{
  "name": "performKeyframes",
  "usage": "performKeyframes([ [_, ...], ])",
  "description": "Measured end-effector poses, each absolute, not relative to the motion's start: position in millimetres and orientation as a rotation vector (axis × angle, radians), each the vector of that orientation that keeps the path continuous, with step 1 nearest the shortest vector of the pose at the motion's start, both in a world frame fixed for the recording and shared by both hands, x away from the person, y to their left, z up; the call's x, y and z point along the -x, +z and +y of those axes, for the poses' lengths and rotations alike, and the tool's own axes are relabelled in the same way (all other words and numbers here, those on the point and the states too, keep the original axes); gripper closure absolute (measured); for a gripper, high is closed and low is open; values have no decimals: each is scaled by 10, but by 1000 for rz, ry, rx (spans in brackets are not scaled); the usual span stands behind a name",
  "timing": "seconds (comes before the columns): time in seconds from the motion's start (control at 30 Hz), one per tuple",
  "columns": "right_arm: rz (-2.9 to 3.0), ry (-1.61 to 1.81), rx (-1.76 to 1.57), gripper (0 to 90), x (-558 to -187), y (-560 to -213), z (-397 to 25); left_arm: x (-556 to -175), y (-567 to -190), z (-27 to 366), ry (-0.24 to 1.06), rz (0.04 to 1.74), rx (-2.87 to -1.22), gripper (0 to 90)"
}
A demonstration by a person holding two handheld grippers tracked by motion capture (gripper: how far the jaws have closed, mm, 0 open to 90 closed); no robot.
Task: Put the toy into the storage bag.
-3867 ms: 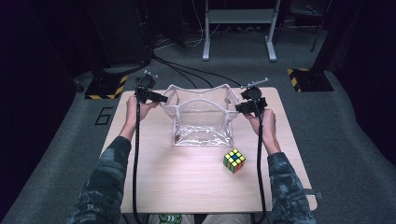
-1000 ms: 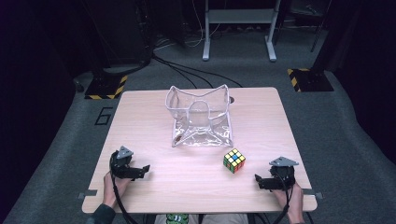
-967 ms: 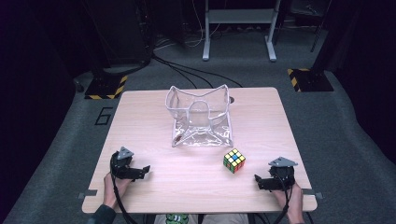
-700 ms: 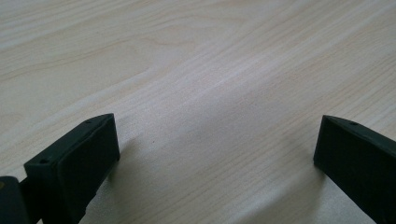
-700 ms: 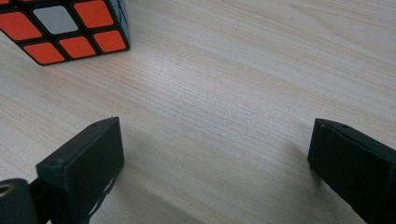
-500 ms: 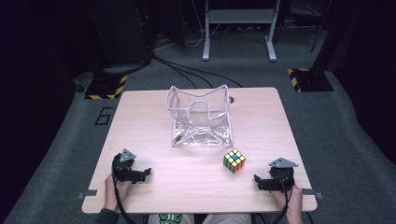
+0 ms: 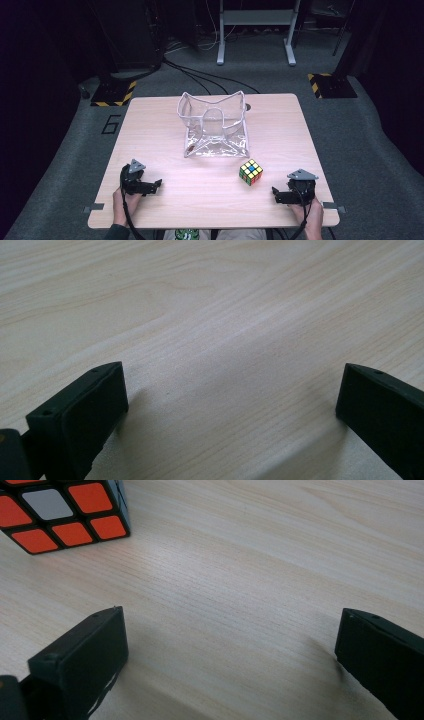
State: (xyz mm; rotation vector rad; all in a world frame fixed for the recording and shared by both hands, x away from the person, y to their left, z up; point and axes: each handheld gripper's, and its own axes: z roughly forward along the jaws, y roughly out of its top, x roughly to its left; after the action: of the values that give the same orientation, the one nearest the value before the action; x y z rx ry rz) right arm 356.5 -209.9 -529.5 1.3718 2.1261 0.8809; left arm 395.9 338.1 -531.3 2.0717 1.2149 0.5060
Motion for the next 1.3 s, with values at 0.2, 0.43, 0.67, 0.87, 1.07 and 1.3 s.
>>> performKeyframes([
  [0.2,2123,854,-1323,21,-3529,-5276,-2055,-3959,-5313,3382,512,1221,-2069,2],
  [0.43,2160,883,-1333,28,-3514,-5235,-1983,-3958,-5313,3381,513,1230,-2065,3],
  [0.67,2174,935,-1302,39,-3503,-5140,-1914,-3963,-5310,3388,521,1228,-2072,2],
  [0.87,2184,949,-1293,41,-3547,-5066,-1862,-3963,-5309,3389,521,1228,-2073,3],
  [1.07,2210,960,-1264,48,-3588,-4983,-1765,-3962,-5309,3390,521,1228,-2074,3],
  [1.3,2244,953,-1237,50,-3634,-4906,-1643,-3961,-5308,3392,520,1230,-2075,3],
])
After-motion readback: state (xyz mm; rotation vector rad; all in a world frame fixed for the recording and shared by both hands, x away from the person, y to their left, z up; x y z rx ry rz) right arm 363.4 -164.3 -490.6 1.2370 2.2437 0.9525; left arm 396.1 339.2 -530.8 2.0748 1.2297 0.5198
